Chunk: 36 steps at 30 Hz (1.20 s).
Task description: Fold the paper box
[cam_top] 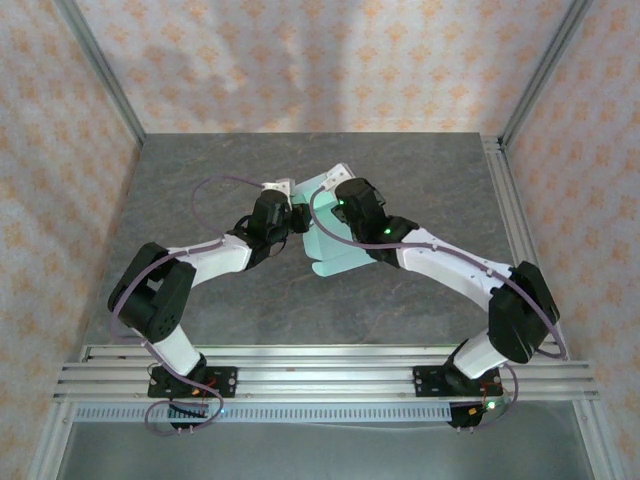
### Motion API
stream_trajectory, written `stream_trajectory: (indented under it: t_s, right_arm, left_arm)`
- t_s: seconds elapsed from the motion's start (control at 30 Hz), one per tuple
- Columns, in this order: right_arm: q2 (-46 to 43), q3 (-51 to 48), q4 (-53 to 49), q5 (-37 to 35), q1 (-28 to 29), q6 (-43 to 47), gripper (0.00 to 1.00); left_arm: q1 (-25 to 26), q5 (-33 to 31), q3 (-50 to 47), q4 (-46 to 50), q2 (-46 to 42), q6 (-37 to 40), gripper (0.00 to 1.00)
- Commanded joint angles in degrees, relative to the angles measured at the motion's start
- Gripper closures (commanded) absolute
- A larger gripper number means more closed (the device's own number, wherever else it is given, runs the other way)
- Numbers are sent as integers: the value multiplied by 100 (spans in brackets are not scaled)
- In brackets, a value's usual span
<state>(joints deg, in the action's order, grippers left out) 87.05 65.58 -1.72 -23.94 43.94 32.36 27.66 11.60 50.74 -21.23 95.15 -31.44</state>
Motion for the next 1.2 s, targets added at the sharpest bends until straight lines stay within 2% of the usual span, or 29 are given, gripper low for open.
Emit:
stream_trajectory:
  t_s: [0.0,0.27,0.37,0.57,0.67,0.8,1.0,1.17]
  right_arm:
    - [125,251,100,-342,11,-76,82]
    - [335,554,-219,-351,-116,-201,71]
    - [407,664,-307,-352,-140,-209,70]
    - [459,720,-361,-315,-132,-187,87]
    - [443,661,-358,-355,-110,-119,99]
    - [500,567,-164,-655,-38,119,100]
    - [876,464,546,-1699,148,542,100]
    - [1085,485,809,-2189,176,503,100]
  left_arm:
    - [105,217,137,-160,-199,168,100]
    - [100,212,130,-175,-225,170,100]
    - [104,205,127,-171,-242,173,100]
    - [103,173,111,-136,-269,170,100]
    - [104,130,109,-127,-278,154,100]
    - [100,108,137,-102,-244,130,100]
    - [101,107,154,-133,-201,120,100]
    - [103,89,154,-75,-212,119,100]
